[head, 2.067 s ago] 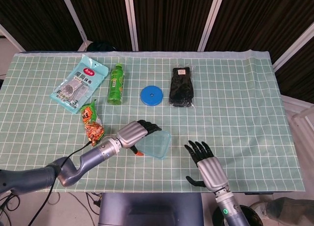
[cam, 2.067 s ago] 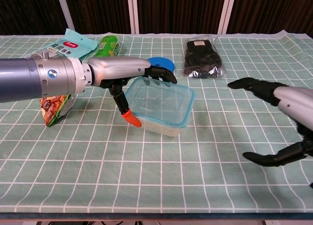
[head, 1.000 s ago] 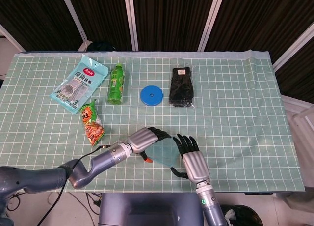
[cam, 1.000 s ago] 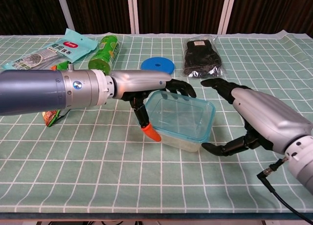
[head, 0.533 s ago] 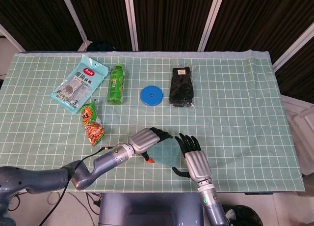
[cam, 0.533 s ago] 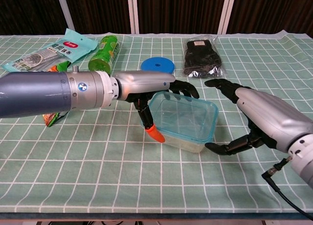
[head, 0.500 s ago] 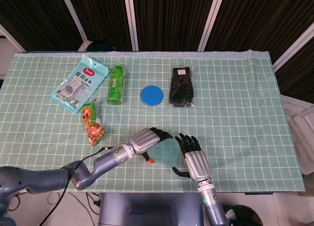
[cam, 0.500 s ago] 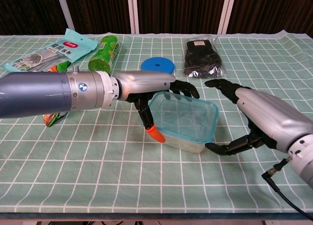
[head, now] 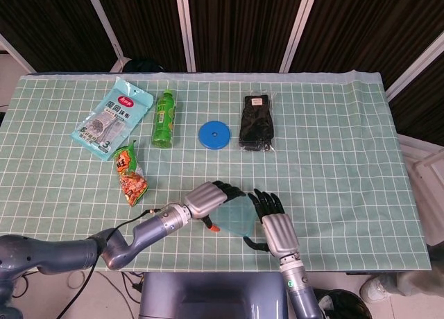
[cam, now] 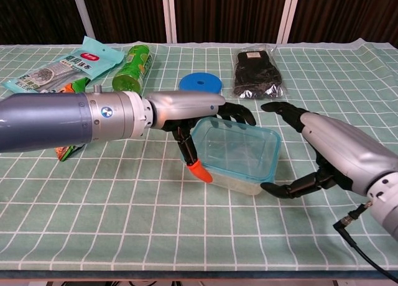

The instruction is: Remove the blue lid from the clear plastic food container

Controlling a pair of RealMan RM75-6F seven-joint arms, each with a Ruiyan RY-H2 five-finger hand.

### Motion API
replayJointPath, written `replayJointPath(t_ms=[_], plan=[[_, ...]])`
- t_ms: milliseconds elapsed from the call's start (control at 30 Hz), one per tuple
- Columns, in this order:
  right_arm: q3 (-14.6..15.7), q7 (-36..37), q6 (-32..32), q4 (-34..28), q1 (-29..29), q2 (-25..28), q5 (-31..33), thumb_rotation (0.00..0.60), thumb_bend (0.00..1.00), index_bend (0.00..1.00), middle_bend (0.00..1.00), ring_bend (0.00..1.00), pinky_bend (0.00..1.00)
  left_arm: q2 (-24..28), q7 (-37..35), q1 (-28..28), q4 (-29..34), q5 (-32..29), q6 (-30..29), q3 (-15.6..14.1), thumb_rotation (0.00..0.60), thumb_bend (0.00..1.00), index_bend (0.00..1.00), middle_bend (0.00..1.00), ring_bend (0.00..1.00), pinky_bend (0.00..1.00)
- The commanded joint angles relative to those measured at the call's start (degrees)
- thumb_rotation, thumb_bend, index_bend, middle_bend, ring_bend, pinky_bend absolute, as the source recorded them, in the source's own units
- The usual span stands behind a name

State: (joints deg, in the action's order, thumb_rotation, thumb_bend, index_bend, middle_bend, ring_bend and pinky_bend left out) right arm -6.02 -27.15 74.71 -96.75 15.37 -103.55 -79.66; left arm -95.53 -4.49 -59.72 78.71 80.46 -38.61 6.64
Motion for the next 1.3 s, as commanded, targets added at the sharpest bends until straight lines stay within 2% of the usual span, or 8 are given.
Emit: replayJointPath(t_ms=[33, 367, 633, 800, 1033, 1300], plan=[[0.0, 0.34, 0.06, -0.24, 0.07, -0.11, 0.07, 0.6, 0.32, 0.0, 0.0, 0.0, 0.0, -0.12, 0.22, -0.15, 0.1, -0.25, 0.28, -0.04, 0.6, 0.17, 0.32, 0.32, 0.33, 0.44], [-0.44, 3.43, 0.5, -0.22, 0.03, -1.0, 1.29, 0.6, 0.32, 0.0, 0.0, 0.0, 0.0, -0.58, 0.31, -0.6, 0.12, -0.94, 0.91, 0.08, 0.6, 0.17, 0.32, 0.32, 0.33, 0.44], [0.37, 12.96, 2.14, 4.91, 0.37, -1.42, -3.91, 0.6, 0.32, 0.0, 0.0, 0.0, 0.0, 0.6, -2.22, -1.1, 0.7, -2.01, 2.35, 0.97, 0.6, 0.17, 0.31, 0.31, 0.32, 0.44], [0.91, 15.57, 2.68, 7.17, 0.67, -2.02, -5.8, 0.6, 0.32, 0.0, 0.0, 0.0, 0.0, 1.34, -2.8, -1.45, 1.19, -2.11, 3.19, 0.98, 0.6, 0.16, 0.3, 0.27, 0.3, 0.43], [1.21, 18.1, 3.38, 9.97, 0.9, -2.59, -7.11, 0.6, 0.32, 0.0, 0.0, 0.0, 0.0, 2.41, -3.79, -2.19, 1.89, -2.25, 4.78, 0.93, 0.6, 0.13, 0.23, 0.22, 0.25, 0.39], [1.28, 18.94, 3.62, 11.26, 1.08, -3.04, -7.48, 0.6, 0.32, 0.0, 0.0, 0.0, 0.0, 2.69, -3.68, -2.6, 2.07, -2.6, 5.7, 0.59, 0.6, 0.01, 0.16, 0.15, 0.19, 0.33]])
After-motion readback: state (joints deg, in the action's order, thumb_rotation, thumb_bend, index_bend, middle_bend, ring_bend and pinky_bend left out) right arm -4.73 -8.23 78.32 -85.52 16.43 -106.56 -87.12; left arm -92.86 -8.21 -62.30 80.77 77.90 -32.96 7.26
